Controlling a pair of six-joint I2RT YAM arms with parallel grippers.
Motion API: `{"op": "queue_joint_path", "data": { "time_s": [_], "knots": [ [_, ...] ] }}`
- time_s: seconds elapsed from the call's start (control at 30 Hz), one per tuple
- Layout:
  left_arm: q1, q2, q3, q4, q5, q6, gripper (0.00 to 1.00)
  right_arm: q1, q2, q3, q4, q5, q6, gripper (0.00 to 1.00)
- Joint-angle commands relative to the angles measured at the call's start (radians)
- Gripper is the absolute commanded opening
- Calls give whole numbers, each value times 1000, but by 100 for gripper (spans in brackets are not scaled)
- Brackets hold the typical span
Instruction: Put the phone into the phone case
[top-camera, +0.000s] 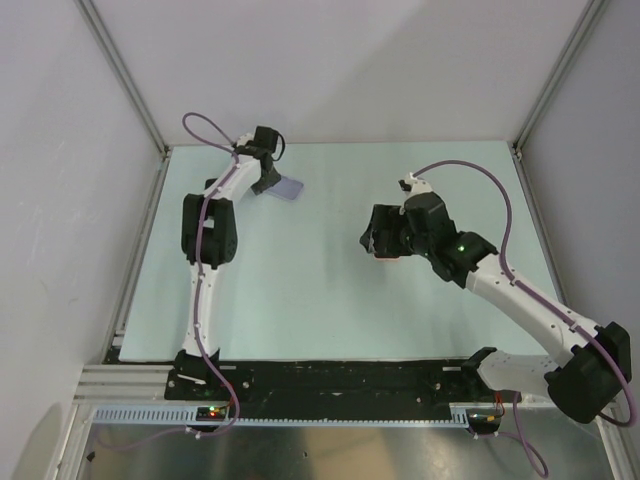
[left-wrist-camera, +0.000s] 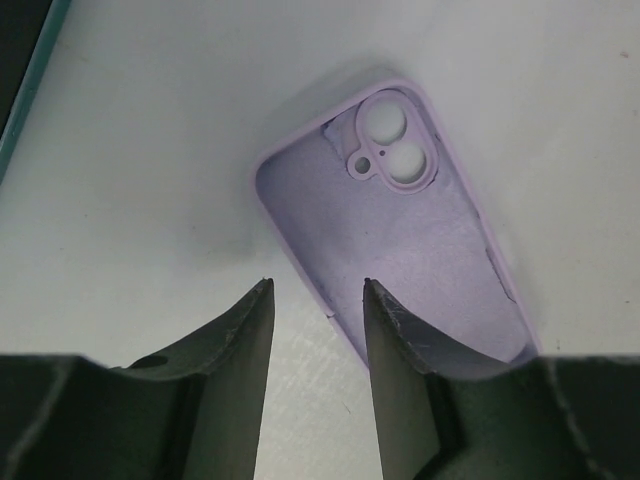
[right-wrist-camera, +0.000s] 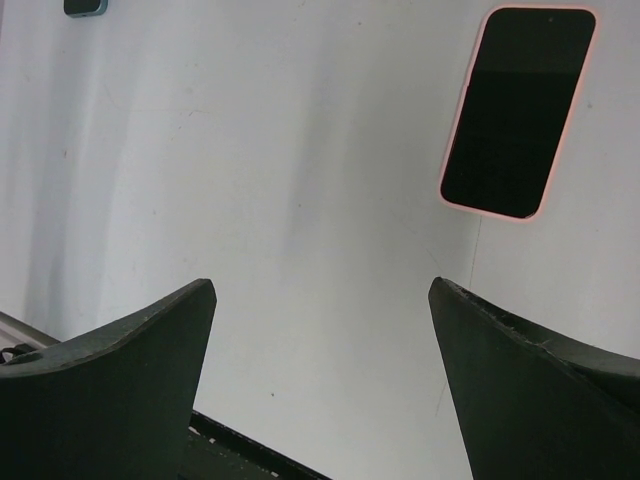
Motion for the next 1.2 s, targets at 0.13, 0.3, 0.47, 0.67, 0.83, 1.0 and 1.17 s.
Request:
{"op": "queue_joint_path", "data": {
  "time_s": [0.13, 0.3, 0.47, 0.67, 0.83, 1.0, 1.17],
  "knots": [
    [21, 32, 65, -59, 38, 5, 45, -29, -16, -5, 39, -48, 14, 93],
    [22, 37, 76, -70, 35, 1, 40, -43, -10, -5, 44, -68, 14, 93],
    [19, 36, 75, -77, 34, 7, 30, -54, -10, -6, 50, -93, 14, 93],
    [18, 31, 65, -79, 36, 20, 12, -58, -7, -5, 45, -93, 13, 93],
    [17, 7, 34, -76, 79, 12, 1, -61, -6, -6, 40, -86, 12, 93],
    [-9, -97, -44, -74, 97, 12, 0, -63, 4, -9, 57, -92, 13, 93],
    [-40, -212, -181, -71, 104, -8, 0, -70, 7, -9, 60, -83, 8, 93]
  ]
}}
